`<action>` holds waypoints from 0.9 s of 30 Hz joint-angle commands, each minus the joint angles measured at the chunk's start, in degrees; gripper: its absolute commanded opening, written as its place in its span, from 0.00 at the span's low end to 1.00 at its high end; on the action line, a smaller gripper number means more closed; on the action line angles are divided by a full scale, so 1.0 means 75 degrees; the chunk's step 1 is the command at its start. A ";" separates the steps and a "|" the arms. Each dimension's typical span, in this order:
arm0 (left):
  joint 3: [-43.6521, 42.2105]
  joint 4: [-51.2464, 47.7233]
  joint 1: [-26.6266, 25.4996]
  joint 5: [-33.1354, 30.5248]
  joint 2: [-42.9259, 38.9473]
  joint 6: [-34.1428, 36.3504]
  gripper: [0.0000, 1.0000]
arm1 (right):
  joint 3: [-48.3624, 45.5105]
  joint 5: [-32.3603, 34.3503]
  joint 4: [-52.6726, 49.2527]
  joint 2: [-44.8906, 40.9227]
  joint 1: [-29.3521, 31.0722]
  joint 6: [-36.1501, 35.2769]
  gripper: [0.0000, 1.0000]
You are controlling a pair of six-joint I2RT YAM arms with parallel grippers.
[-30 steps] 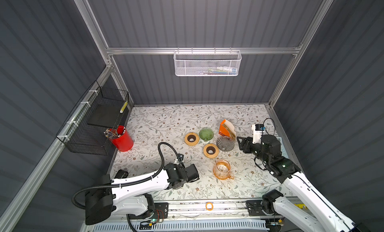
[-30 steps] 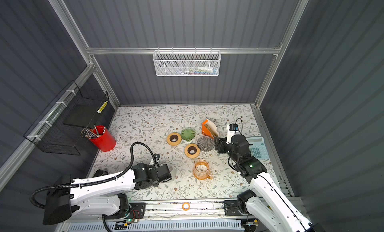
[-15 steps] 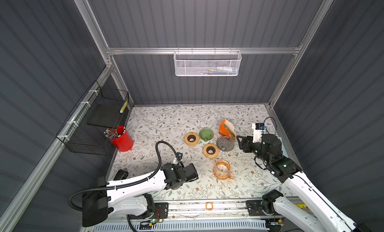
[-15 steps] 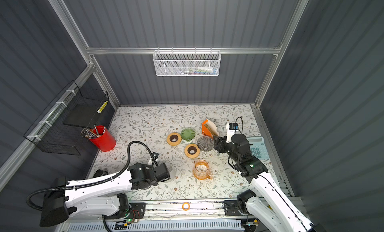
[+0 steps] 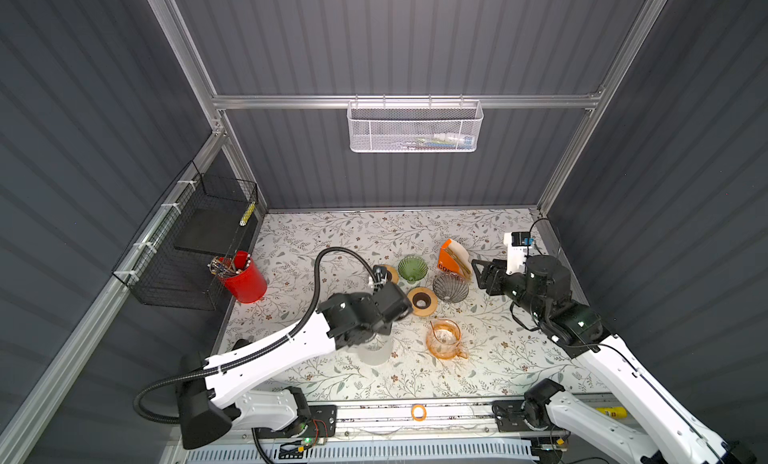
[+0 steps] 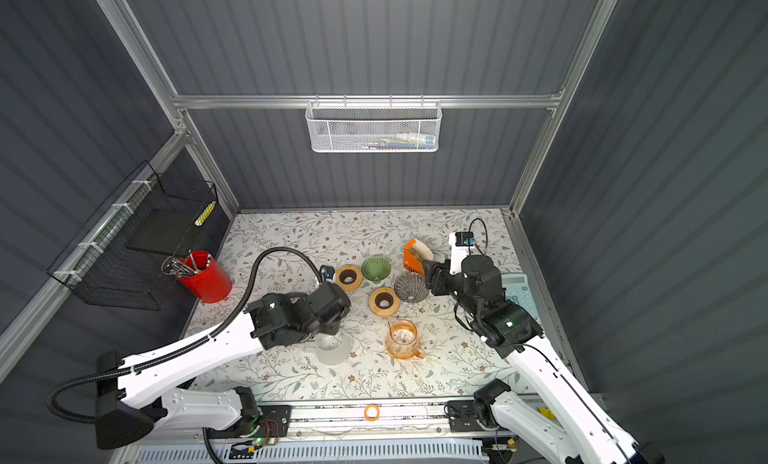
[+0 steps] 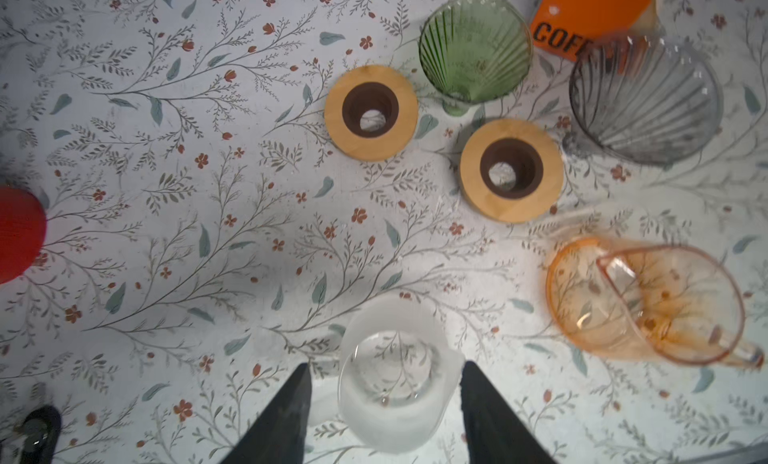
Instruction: Place the coffee filter in the dripper
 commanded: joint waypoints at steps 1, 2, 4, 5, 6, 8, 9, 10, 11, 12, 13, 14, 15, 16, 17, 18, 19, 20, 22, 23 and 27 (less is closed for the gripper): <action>0.0107 0.0972 0.1336 0.1198 0.0416 0.1050 0.58 | 0.0424 0.0091 -0.0475 0.0221 0.0069 -0.0175 0.66; 0.0114 0.1181 0.1735 0.1569 0.0530 0.1185 0.58 | 0.0540 0.0079 -0.0530 0.0308 0.0072 -0.0184 0.66; 0.0137 0.1606 0.2613 0.2396 0.0775 0.1406 0.57 | 0.0768 0.0046 -0.0647 0.0452 0.0071 -0.0221 0.67; 0.0165 0.1762 0.2894 0.2601 0.0876 0.1481 0.57 | 0.0826 0.0072 -0.0654 0.0512 0.0074 -0.0221 0.67; 0.0190 0.1978 0.3161 0.2751 0.1005 0.1566 0.57 | 0.0879 0.0114 -0.0618 0.0568 0.0072 -0.0221 0.67; 0.0116 0.2547 0.3574 0.3194 0.1256 0.1676 0.57 | 0.0995 0.0131 -0.0545 0.0767 0.0071 -0.0221 0.68; 0.0081 0.2839 0.3817 0.3558 0.1450 0.1624 0.57 | 0.1093 0.0090 -0.0498 0.0918 0.0075 -0.0260 0.68; 0.0119 0.3009 0.4071 0.3988 0.1774 0.1559 0.57 | 0.1211 0.0075 -0.0489 0.1093 0.0074 -0.0290 0.68; 0.0192 0.3091 0.4250 0.4359 0.2055 0.1554 0.56 | 0.1315 0.0053 -0.0487 0.1245 0.0080 -0.0308 0.68; 0.0318 0.3104 0.4379 0.4664 0.2339 0.1600 0.54 | 0.1463 0.0017 -0.0525 0.1401 0.0072 -0.0343 0.68; 0.0437 0.3106 0.4406 0.4718 0.2589 0.1710 0.54 | 0.1596 -0.0004 -0.0566 0.1525 0.0072 -0.0387 0.68; 0.0473 0.3209 0.4412 0.4744 0.2712 0.1821 0.54 | 0.1683 -0.0020 -0.0570 0.1578 0.0077 -0.0492 0.68; 0.0418 0.3429 0.4415 0.4809 0.2802 0.1821 0.55 | 0.1752 0.0030 -0.0558 0.1619 0.0076 -0.0634 0.69; 0.0359 0.3682 0.4415 0.4837 0.2883 0.1750 0.55 | 0.1815 0.0123 -0.0553 0.1660 0.0066 -0.0760 0.70; 0.0391 0.3771 0.4415 0.4900 0.2989 0.1751 0.56 | 0.1885 0.0191 -0.0564 0.1715 0.0063 -0.0852 0.70; 0.0492 0.3726 0.4415 0.4968 0.3160 0.1818 0.56 | 0.1971 0.0202 -0.0590 0.1796 0.0062 -0.0924 0.70; 0.0653 0.3571 0.4415 0.4971 0.3378 0.1858 0.56 | 0.2062 0.0164 -0.0631 0.1901 0.0064 -0.1000 0.70; 0.0799 0.3430 0.4415 0.4965 0.3551 0.1918 0.55 | 0.2136 0.0136 -0.0653 0.1917 0.0060 -0.1028 0.70; 0.1085 0.3198 0.4415 0.4951 0.3898 0.2085 0.54 | 0.2256 0.0045 -0.0636 0.2249 0.0066 -0.1073 0.70; 0.1189 0.3123 0.4415 0.4883 0.4007 0.2131 0.53 | 0.2271 0.0020 -0.0608 0.2312 0.0060 -0.1088 0.70; 0.1528 0.3019 0.4415 0.4725 0.4358 0.2209 0.51 | 0.2260 0.0018 -0.0378 0.2469 0.0057 -0.1168 0.71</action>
